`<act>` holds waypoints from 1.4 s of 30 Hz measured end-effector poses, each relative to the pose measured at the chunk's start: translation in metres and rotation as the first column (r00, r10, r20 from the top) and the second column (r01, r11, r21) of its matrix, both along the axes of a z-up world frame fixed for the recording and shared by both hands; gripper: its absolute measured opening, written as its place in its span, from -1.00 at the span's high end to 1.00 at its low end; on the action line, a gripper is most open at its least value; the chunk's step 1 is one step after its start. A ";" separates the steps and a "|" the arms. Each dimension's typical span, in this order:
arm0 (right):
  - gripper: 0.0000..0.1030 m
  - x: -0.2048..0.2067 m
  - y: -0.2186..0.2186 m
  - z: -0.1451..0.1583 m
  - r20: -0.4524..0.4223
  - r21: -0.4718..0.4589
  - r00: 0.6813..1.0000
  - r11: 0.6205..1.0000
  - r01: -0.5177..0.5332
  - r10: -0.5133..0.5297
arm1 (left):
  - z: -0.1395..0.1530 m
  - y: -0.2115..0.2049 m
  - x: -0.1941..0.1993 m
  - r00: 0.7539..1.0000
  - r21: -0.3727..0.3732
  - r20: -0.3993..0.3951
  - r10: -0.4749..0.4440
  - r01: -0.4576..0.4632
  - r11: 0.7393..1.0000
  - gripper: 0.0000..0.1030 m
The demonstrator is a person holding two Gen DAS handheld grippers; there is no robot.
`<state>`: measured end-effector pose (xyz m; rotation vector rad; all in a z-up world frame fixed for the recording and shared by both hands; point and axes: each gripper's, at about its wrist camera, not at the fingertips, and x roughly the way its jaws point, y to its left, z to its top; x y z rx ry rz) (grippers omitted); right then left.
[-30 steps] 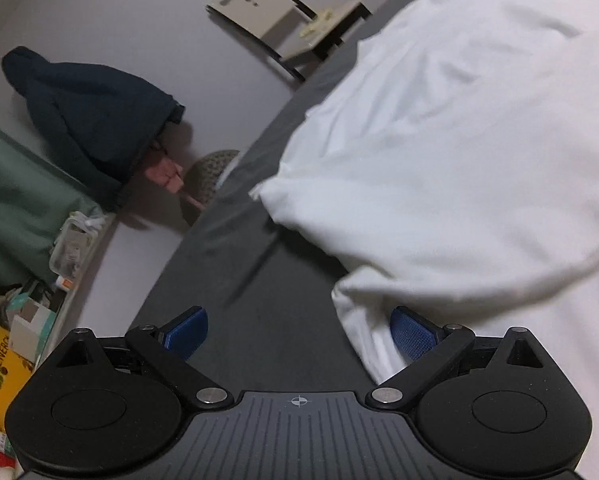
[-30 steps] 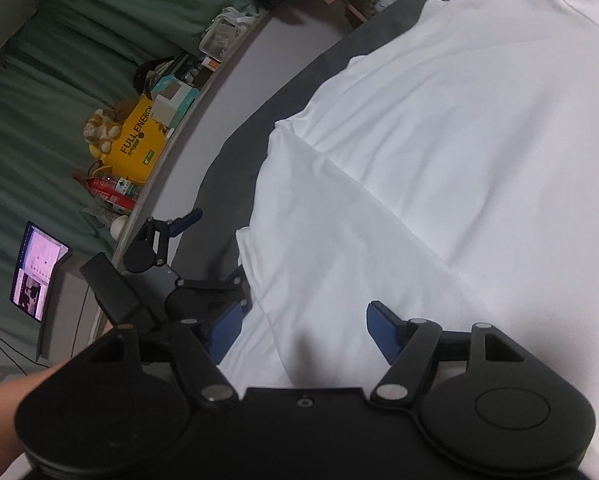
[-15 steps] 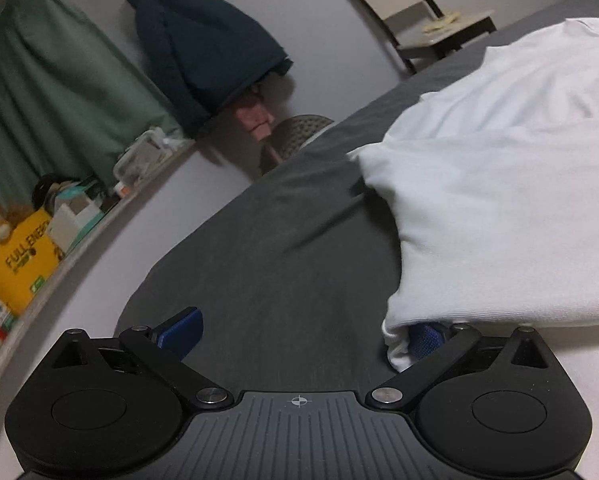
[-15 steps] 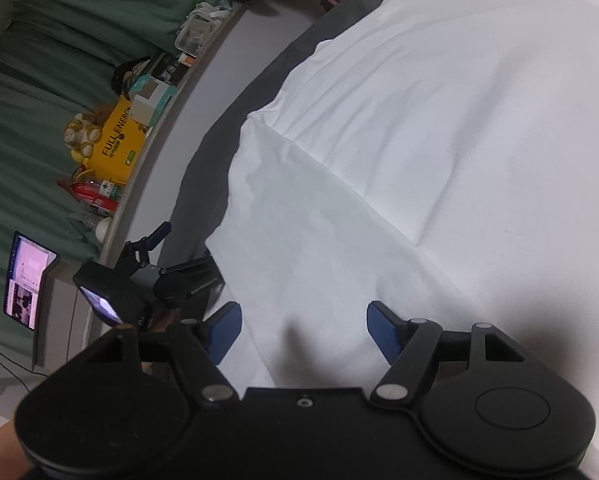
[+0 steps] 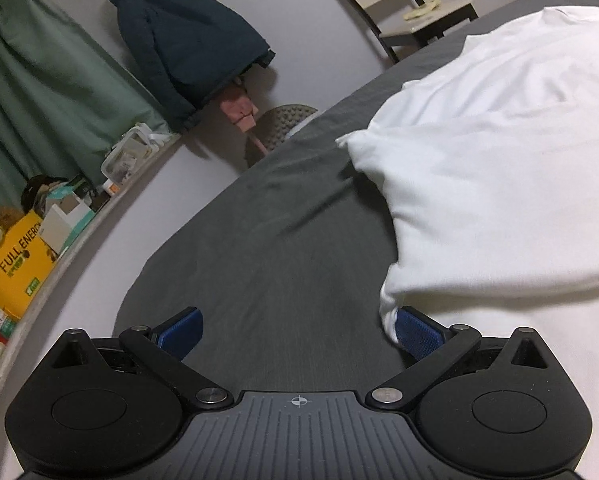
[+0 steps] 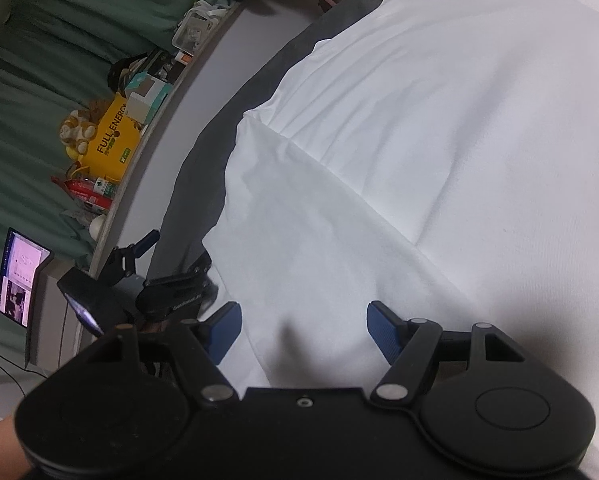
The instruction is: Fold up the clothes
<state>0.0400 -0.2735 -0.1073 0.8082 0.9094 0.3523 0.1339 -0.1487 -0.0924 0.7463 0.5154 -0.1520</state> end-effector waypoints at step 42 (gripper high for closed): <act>0.86 0.341 0.181 0.038 -0.316 -0.532 0.944 0.808 -0.255 0.090 | -0.030 0.032 -0.007 0.979 -0.668 -0.200 -0.042 -0.105 0.737 -1.00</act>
